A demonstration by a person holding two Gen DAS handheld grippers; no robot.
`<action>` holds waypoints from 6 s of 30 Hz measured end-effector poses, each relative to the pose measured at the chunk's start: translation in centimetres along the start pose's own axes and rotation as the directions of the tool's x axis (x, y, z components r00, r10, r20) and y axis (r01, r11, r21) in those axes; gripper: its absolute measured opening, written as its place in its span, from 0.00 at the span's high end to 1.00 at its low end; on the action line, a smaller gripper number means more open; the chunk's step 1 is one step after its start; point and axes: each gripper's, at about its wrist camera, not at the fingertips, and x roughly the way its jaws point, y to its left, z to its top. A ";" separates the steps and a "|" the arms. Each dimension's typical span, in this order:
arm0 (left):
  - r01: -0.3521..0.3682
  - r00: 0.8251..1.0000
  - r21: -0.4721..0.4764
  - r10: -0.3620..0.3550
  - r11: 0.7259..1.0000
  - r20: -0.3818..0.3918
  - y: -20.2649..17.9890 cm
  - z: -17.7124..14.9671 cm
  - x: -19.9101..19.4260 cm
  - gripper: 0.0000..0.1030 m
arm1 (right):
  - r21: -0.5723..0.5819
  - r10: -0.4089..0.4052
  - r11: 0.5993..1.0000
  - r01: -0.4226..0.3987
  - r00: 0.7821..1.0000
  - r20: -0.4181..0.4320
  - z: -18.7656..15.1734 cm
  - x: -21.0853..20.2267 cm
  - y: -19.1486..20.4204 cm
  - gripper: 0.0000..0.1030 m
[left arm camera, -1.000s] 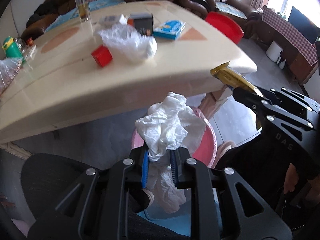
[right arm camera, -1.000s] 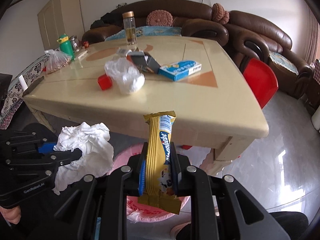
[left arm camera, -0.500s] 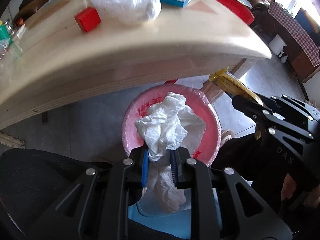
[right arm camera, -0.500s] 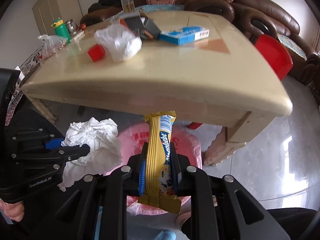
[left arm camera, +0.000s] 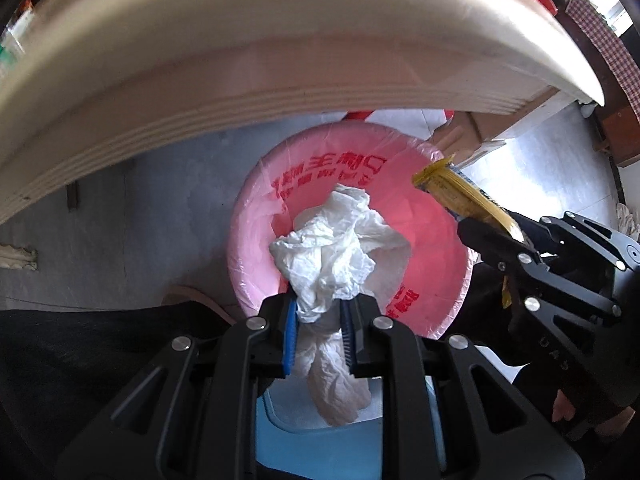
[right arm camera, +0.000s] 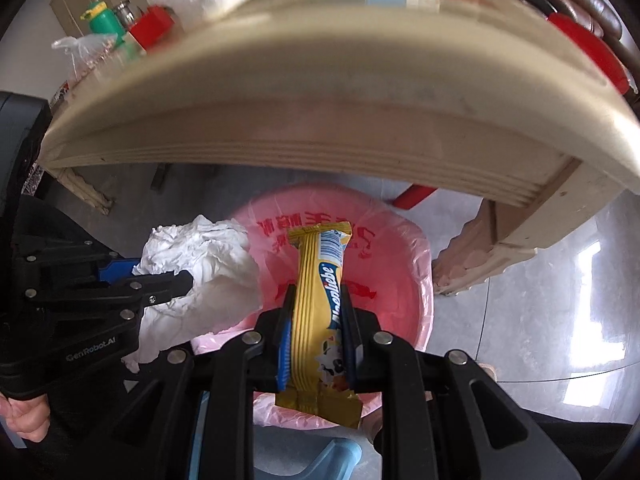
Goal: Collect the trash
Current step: 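Open the left tool over the bin while the right tool releases the wrapper, then move both open tools back toward the boxes on the table, then grasp the white barcode box with the left tool while the right tool approaches the blue medicine box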
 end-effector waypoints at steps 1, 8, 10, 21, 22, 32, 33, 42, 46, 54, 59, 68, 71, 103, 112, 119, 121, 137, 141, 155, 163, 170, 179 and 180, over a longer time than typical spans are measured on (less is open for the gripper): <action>0.000 1.000 -0.008 0.000 1.000 -0.010 0.1 0.2 0.4 0.82 | 0.001 0.002 1.000 -0.002 1.000 -0.012 0.0 0.5 -0.1 0.81; 0.018 0.994 -0.049 -0.023 0.999 -0.103 0.5 0.9 4.2 0.82 | 0.007 0.007 1.000 -0.006 0.994 -0.113 -0.2 4.7 -1.0 0.81; 0.024 0.992 -0.051 -0.030 0.998 -0.125 0.4 1.1 5.1 0.82 | 0.005 0.001 1.000 0.000 0.991 -0.135 -0.3 5.7 -1.4 0.80; 0.036 0.975 -0.093 -0.055 0.995 -0.215 0.8 1.3 8.6 0.82 | 0.029 0.017 1.000 -0.012 0.979 -0.205 -0.5 8.5 -1.9 0.80; 0.036 0.975 -0.098 -0.056 0.995 -0.215 1.0 1.3 8.8 0.81 | 0.027 0.021 1.000 -0.016 0.978 -0.207 -0.5 8.7 -1.9 0.80; 0.012 0.977 -0.165 -0.047 0.986 -0.209 2.3 1.8 8.1 0.40 | 0.033 -0.008 0.999 0.013 0.988 -0.152 0.0 7.7 -2.4 0.39; 0.009 0.978 -0.162 -0.043 0.987 -0.205 2.2 1.8 8.0 0.40 | 0.033 -0.007 0.999 0.012 0.988 -0.154 0.0 7.8 -2.4 0.39; -0.008 0.984 -0.145 -0.018 0.989 -0.178 2.2 1.9 7.4 0.35 | 0.062 0.015 0.998 -0.006 0.989 -0.147 0.2 7.3 -2.8 0.36; -0.015 0.988 -0.132 -0.005 0.991 -0.155 2.4 1.8 6.5 0.31 | 0.079 0.035 0.997 -0.024 0.990 -0.140 0.2 6.7 -2.9 0.35; -0.076 0.994 -0.069 0.070 0.995 -0.086 2.1 0.8 2.9 0.28 | 0.058 0.009 0.998 -0.006 0.999 -0.046 0.2 2.2 -2.2 0.26; -0.109 0.992 0.009 0.108 0.994 0.068 1.8 -0.8 -4.4 0.28 | 0.082 0.020 0.996 -0.027 0.996 0.087 0.6 -4.4 -2.0 0.24; -0.190 0.920 0.012 0.174 0.982 0.353 5.2 1.2 -21.6 0.21 | 0.094 0.037 0.993 -0.075 0.934 0.356 5.1 -17.7 -1.6 0.11; -0.152 0.913 -0.018 0.147 0.988 0.381 6.7 3.8 -26.5 0.21 | 0.077 0.080 0.989 -0.124 0.902 0.425 8.0 -21.7 -2.0 0.10; 0.228 0.965 -0.362 -0.160 0.904 0.209 10.7 21.4 -18.5 0.18 | 0.092 0.037 0.993 -0.070 0.948 0.316 25.8 -14.6 -6.4 0.08; 0.354 0.928 -0.411 -0.260 0.840 0.268 11.7 22.2 -16.6 0.20 | 0.137 0.038 0.988 -0.077 0.963 0.268 25.8 -11.5 -8.3 0.08; 0.389 0.918 -0.446 -0.299 0.806 0.260 11.8 22.8 -14.7 0.22 | 0.181 0.048 0.979 -0.089 0.974 0.221 25.9 -8.7 -9.5 0.08; 0.387 0.919 -0.444 -0.300 0.808 0.256 11.7 23.0 -14.4 0.23 | 0.202 0.051 0.975 -0.095 0.976 0.213 26.1 -7.9 -9.8 0.08; 0.428 0.904 -0.509 -0.353 0.747 0.243 13.7 22.7 -11.8 0.34 | 0.405 0.100 0.910 -0.087 0.995 -0.011 29.1 -2.0 -9.8 0.08; 0.450 0.892 -0.545 -0.389 0.707 0.231 14.6 22.3 -10.6 0.42 | 0.433 0.085 0.900 -0.056 0.995 -0.046 29.4 -1.3 -9.6 0.08; 0.476 0.876 -0.578 -0.418 0.663 0.242 15.6 21.6 -9.5 0.57 | 0.451 0.044 0.893 0.005 0.994 -0.098 30.2 -0.4 -8.7 0.10; 0.467 0.879 -0.579 -0.419 0.668 0.226 15.7 21.9 -9.3 0.68 | 0.414 -0.050 0.904 0.110 0.987 -0.152 30.8 0.1 -7.4 0.16; 0.458 0.885 -0.574 -0.413 0.679 0.218 15.7 22.1 -9.5 0.68 | 0.306 -0.168 0.926 0.221 0.967 -0.191 31.4 0.3 -6.1 0.32; 0.454 0.887 -0.577 -0.405 0.679 0.221 16.0 21.9 -9.7 0.74 | 0.282 -0.147 0.940 0.191 0.975 -0.169 30.9 -0.2 -6.1 0.35; 0.454 0.887 -0.574 -0.403 0.681 0.224 16.0 21.9 -9.9 0.74 | 0.279 -0.149 0.941 0.190 0.975 -0.164 31.2 -0.2 -6.1 0.35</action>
